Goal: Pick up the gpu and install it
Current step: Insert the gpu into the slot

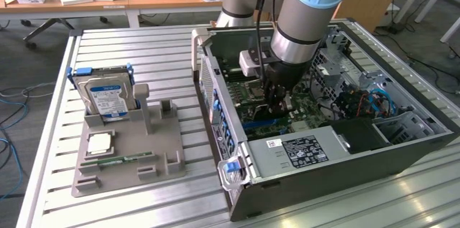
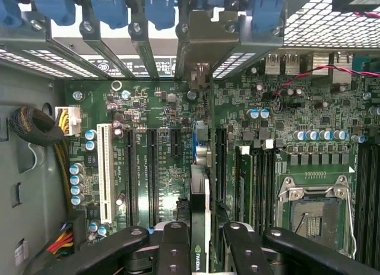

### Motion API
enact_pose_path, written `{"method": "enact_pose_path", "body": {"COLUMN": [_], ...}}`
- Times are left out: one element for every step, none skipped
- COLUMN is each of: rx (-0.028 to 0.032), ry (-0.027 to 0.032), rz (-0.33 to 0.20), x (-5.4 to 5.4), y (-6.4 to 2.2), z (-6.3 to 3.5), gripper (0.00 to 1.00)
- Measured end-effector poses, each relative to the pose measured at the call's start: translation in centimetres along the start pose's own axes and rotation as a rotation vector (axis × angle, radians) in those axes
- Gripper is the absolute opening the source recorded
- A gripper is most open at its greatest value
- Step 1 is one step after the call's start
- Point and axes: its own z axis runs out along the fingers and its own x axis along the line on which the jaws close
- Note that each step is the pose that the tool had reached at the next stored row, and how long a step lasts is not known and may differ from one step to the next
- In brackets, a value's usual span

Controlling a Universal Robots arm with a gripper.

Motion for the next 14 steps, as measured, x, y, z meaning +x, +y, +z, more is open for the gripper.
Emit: {"method": "enact_pose_path", "body": {"rx": [0.0002,0.0003,0.0003,0.0003,0.0003,0.0004,0.0004,0.0004,0.0004,0.0003,0.0002,0.0001,-0.0001,-0.0002], "ry": [0.0002,0.0001,0.0001,0.0001,0.0001,-0.0001,-0.0001,-0.0002,-0.0001,0.0000,0.0000,0.0000,0.0000,-0.0001], "rz": [0.002,0.002,0.003,0.003,0.003,0.003,0.003,0.003,0.002,0.001,0.000,-0.001,-0.003,-0.004], "x": [0.00,0.00,0.00,0.00,0.00,0.00,0.01,0.02,0.02,0.03,0.03,0.03,0.03,0.03], "y": [0.00,0.01,0.01,0.01,0.01,0.01,0.01,0.01,0.01,0.01,0.01,0.01,0.01,0.01], "z": [0.00,0.01,0.01,0.01,0.01,0.01,0.02,0.02,0.01,0.01,0.01,0.01,0.01,0.01], "gripper": [0.26,0.26,0.26,0.26,0.26,0.26,0.26,0.26,0.26,0.26,0.26,0.26,0.26,0.26]}}
